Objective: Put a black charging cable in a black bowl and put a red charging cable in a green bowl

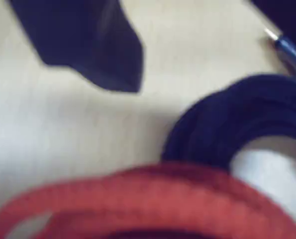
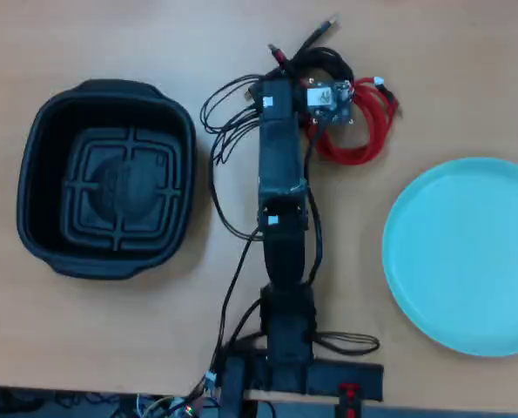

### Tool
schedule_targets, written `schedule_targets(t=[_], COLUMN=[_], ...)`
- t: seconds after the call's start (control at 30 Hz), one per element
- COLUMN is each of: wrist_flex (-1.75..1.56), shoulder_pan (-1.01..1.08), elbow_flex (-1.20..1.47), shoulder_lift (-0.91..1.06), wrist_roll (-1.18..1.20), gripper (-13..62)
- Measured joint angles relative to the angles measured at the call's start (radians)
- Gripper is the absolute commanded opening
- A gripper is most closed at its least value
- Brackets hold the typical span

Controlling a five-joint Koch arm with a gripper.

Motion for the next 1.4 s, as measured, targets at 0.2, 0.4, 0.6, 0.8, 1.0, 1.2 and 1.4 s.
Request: schedule_targets(t=[0.2, 0.4, 0.6, 0.8, 1.0, 1.2, 1.4], wrist_flex=[0.026, 0.052, 0.072, 0.081, 0.086, 0.083, 0.084], shoulder_pan=[0.029, 0.044, 0.067, 0.069, 0.069, 0.072, 0.078], elbow_flex=[0.0, 0.0, -0.002, -0.002, -0.006, -0.029, -0.038], shoulder_lift=[-0.026, -0.063, -0.078, -0.08, -0.08, -0.092, -0.092], wrist_roll=[0.008, 0.132, 0.15, 0.15, 0.152, 0.155, 0.149], gripper=[40.8, 40.3, 40.3, 40.1, 38.8, 8.3, -5.7])
